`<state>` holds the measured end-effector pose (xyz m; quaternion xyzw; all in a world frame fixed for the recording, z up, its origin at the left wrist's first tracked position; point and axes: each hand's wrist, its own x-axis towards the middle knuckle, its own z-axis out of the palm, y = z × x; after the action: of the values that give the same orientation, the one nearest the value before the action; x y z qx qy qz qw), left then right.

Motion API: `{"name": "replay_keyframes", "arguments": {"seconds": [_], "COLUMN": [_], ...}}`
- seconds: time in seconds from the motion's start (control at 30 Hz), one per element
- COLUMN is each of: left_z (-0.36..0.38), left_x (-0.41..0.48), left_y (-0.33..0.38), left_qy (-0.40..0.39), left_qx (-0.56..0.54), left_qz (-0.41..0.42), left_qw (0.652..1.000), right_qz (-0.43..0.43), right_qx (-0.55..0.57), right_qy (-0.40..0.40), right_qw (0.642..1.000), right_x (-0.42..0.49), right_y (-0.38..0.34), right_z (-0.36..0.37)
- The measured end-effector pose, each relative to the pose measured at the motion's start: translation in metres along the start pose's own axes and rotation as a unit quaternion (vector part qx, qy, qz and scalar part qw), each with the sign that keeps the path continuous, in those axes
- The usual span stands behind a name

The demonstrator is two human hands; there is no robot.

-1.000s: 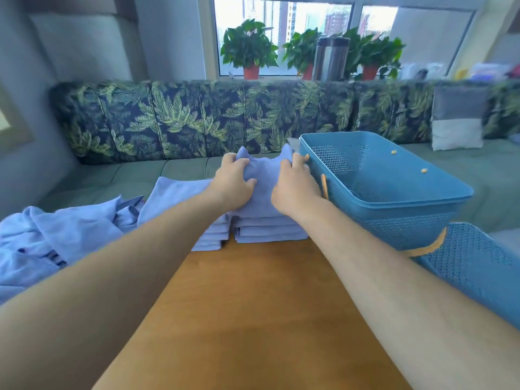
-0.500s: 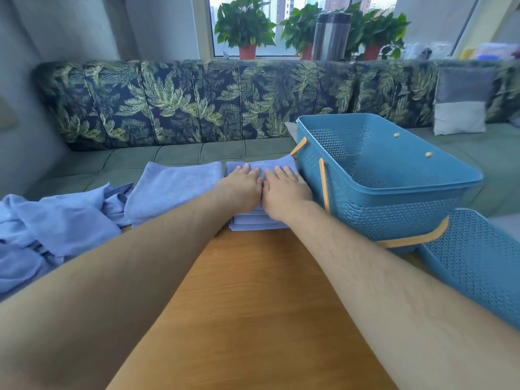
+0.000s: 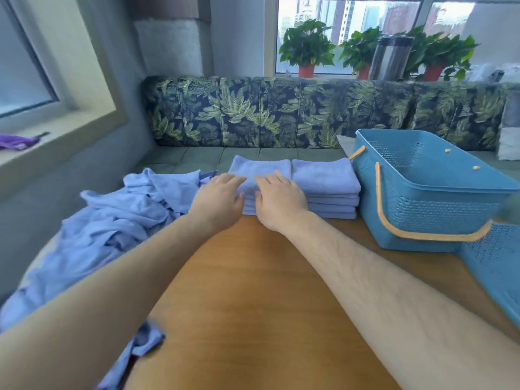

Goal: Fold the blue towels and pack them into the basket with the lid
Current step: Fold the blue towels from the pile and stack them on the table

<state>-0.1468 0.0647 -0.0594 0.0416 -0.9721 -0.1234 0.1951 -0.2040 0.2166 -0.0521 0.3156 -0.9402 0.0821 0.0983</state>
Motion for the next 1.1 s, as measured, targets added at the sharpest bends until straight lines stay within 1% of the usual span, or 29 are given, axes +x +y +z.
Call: {"name": "replay_keyframes", "arguments": {"seconds": [0.1, 0.23, 0.33, 0.47, 0.57, 0.67, 0.73, 0.8, 0.87, 0.93, 1.0, 1.03, 1.1], "left_z": [-0.028, -0.055, -0.062, -0.057, -0.050, -0.053, -0.057, -0.061, -0.063, -0.065, -0.068, -0.071, -0.075], "left_x": [-0.032, -0.052, -0.058, -0.060, -0.054, -0.043, -0.040, -0.043, -0.048, -0.050, -0.050, -0.050, -0.052], "left_y": [-0.047, -0.107, -0.144, -0.173, -0.179, -0.176, -0.174, -0.172, -0.169, -0.162, -0.156, -0.151, -0.145], "left_qy": [0.002, -0.024, -0.059, -0.116, -0.125, -0.126, -0.116, -0.086, -0.032, 0.009, 0.041, 0.055, 0.077], "left_qx": [0.036, 0.091, 0.113, 0.113, 0.142, 0.146, 0.139, 0.109, 0.067, 0.018, -0.040, -0.062, -0.087], "left_qz": [-0.061, -0.144, -0.187, -0.210, -0.213, -0.229, -0.224, -0.208, -0.177, -0.136, -0.113, -0.104, -0.081], "left_qw": [0.998, 0.985, 0.974, 0.964, 0.958, 0.954, 0.958, 0.968, 0.981, 0.991, 0.992, 0.991, 0.990], "right_qz": [-0.034, -0.081, -0.100, -0.108, -0.106, -0.111, -0.115, -0.113, -0.096, -0.094, -0.107, -0.108, -0.097], "right_qx": [0.008, 0.030, 0.043, 0.041, 0.036, 0.039, 0.047, 0.084, 0.168, 0.264, 0.331, 0.345, 0.335], "right_qy": [-0.031, -0.069, -0.082, -0.106, -0.110, -0.093, -0.084, -0.071, -0.064, -0.059, -0.045, -0.030, -0.002], "right_qw": [0.999, 0.994, 0.991, 0.988, 0.988, 0.989, 0.989, 0.988, 0.979, 0.958, 0.936, 0.932, 0.937], "right_x": [0.006, 0.015, 0.021, 0.029, 0.037, 0.045, 0.050, 0.055, 0.059, 0.059, 0.057, 0.057, 0.055], "right_y": [-0.056, -0.121, -0.151, -0.168, -0.168, -0.164, -0.163, -0.163, -0.165, -0.170, -0.173, -0.173, -0.168], "right_z": [0.007, 0.021, 0.032, 0.047, 0.059, 0.065, 0.068, 0.070, 0.067, 0.062, 0.056, 0.053, 0.043]}}
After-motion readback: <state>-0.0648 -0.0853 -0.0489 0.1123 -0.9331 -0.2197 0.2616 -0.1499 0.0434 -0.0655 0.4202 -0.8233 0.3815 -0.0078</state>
